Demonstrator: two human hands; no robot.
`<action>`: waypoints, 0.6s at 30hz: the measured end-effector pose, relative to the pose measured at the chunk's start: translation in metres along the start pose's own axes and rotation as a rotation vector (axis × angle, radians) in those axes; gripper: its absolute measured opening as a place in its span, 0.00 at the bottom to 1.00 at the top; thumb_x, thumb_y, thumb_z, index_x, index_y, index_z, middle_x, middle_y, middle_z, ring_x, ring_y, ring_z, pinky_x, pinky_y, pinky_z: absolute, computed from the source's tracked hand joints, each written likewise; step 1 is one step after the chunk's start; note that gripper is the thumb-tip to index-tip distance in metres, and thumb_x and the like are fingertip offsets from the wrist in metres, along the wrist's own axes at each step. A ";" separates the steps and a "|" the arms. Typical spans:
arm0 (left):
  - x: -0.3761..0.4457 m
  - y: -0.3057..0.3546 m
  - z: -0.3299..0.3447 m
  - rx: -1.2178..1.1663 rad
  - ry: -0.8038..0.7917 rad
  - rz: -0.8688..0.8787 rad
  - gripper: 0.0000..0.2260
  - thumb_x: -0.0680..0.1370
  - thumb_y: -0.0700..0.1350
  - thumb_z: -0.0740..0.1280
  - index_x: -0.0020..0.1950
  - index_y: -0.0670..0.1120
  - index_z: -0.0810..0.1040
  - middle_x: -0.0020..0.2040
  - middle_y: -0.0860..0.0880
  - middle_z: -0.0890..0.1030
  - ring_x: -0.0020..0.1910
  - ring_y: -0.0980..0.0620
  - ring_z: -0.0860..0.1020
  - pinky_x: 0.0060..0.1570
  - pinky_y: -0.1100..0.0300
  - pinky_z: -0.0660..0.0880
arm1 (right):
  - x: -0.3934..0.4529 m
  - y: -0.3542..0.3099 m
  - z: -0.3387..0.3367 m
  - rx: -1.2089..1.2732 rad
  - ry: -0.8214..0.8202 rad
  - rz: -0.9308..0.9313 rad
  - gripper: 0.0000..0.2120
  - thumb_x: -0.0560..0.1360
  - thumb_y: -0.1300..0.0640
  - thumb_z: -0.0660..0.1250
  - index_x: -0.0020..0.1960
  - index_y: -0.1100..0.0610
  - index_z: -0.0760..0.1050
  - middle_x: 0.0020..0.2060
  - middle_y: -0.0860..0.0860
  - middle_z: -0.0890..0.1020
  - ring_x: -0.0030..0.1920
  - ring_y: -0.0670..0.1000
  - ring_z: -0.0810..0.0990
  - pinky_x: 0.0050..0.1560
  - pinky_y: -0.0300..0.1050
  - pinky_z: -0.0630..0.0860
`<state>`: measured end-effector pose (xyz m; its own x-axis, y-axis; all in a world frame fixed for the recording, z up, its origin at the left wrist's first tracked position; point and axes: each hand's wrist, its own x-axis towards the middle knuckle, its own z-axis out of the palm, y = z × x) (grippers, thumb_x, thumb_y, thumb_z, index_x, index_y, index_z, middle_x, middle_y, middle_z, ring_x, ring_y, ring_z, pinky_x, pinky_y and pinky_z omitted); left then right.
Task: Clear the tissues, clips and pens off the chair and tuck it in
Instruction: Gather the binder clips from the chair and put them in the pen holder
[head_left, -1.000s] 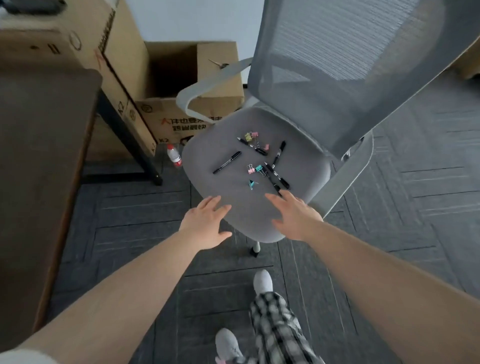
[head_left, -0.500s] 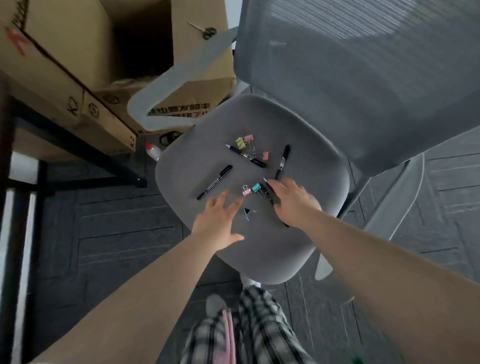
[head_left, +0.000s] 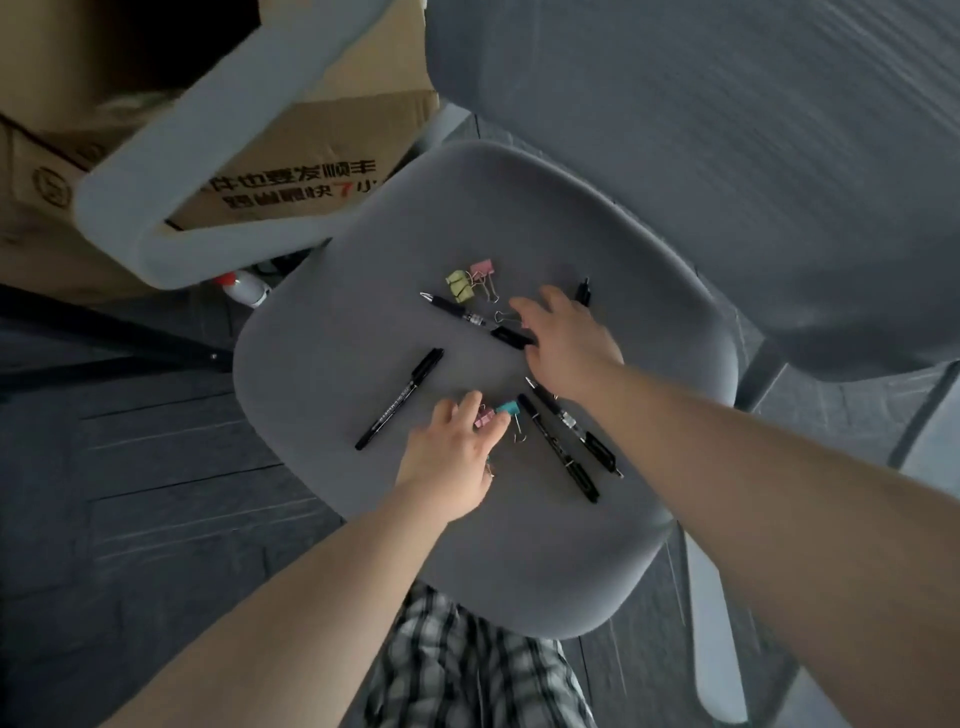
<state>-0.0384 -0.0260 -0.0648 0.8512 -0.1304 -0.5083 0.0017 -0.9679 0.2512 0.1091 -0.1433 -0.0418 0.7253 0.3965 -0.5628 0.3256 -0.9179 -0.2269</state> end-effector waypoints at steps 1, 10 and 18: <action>0.002 -0.003 0.002 -0.002 0.033 0.008 0.24 0.70 0.47 0.70 0.65 0.50 0.69 0.64 0.46 0.69 0.56 0.43 0.72 0.33 0.53 0.78 | 0.004 -0.001 0.002 -0.001 0.000 0.001 0.27 0.77 0.60 0.61 0.74 0.48 0.59 0.74 0.54 0.59 0.71 0.59 0.62 0.65 0.58 0.67; 0.020 -0.010 -0.006 -0.082 0.058 -0.051 0.16 0.76 0.36 0.59 0.63 0.44 0.66 0.61 0.46 0.68 0.54 0.44 0.70 0.36 0.56 0.68 | 0.013 -0.012 0.014 -0.082 0.076 0.041 0.18 0.75 0.65 0.65 0.63 0.58 0.67 0.59 0.58 0.68 0.55 0.62 0.73 0.49 0.52 0.71; 0.021 -0.014 -0.009 -0.086 -0.012 -0.085 0.18 0.76 0.35 0.59 0.65 0.46 0.64 0.59 0.44 0.67 0.51 0.43 0.70 0.39 0.53 0.73 | 0.006 -0.006 0.012 -0.009 0.082 0.075 0.06 0.76 0.64 0.63 0.52 0.61 0.69 0.51 0.58 0.71 0.50 0.63 0.75 0.41 0.50 0.70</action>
<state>-0.0162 -0.0133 -0.0715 0.8398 -0.0512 -0.5404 0.1195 -0.9537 0.2761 0.1044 -0.1353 -0.0534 0.7949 0.3271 -0.5109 0.2738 -0.9450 -0.1789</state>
